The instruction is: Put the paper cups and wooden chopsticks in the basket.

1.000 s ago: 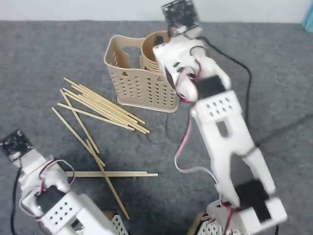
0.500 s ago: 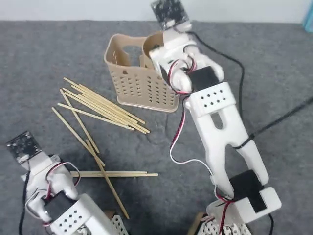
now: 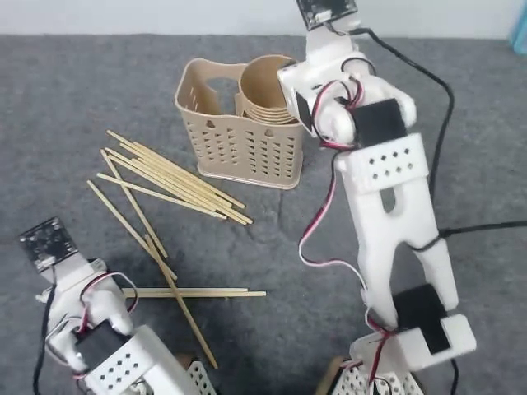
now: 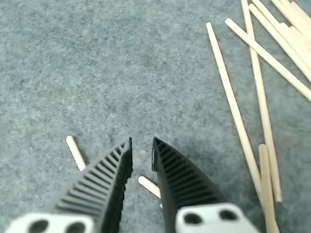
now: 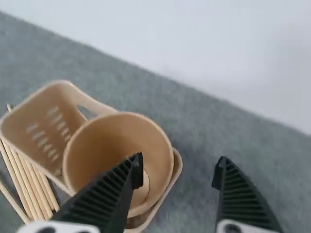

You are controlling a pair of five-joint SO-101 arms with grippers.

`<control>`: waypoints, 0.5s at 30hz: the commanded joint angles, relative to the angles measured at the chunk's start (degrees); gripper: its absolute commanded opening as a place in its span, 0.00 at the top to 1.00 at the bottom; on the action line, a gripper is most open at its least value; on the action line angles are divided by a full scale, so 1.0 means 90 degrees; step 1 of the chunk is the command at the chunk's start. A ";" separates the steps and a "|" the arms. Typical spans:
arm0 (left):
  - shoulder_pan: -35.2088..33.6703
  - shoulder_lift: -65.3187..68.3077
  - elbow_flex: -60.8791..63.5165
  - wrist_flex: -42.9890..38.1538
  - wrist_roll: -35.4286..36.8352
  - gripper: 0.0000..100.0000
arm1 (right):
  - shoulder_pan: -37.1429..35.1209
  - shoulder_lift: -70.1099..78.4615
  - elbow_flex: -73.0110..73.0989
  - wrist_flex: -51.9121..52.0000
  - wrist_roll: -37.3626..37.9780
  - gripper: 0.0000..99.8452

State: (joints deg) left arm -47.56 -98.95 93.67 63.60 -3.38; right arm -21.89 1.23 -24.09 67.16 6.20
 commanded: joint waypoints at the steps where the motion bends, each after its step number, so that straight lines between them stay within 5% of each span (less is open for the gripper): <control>1: 0.0039 0.0586 -0.0288 0.0029 -0.0498 0.93 | 0.0073 0.0230 -0.0400 -0.0005 -0.0361 0.75; 15: 0.0039 0.4405 -0.1499 -0.1055 -0.0674 0.93 | 0.0200 0.1617 -0.0400 0.0142 -0.0410 0.82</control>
State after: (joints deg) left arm -47.56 -61.41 83.21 55.78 -8.75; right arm -21.10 14.86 -25.93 67.34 2.95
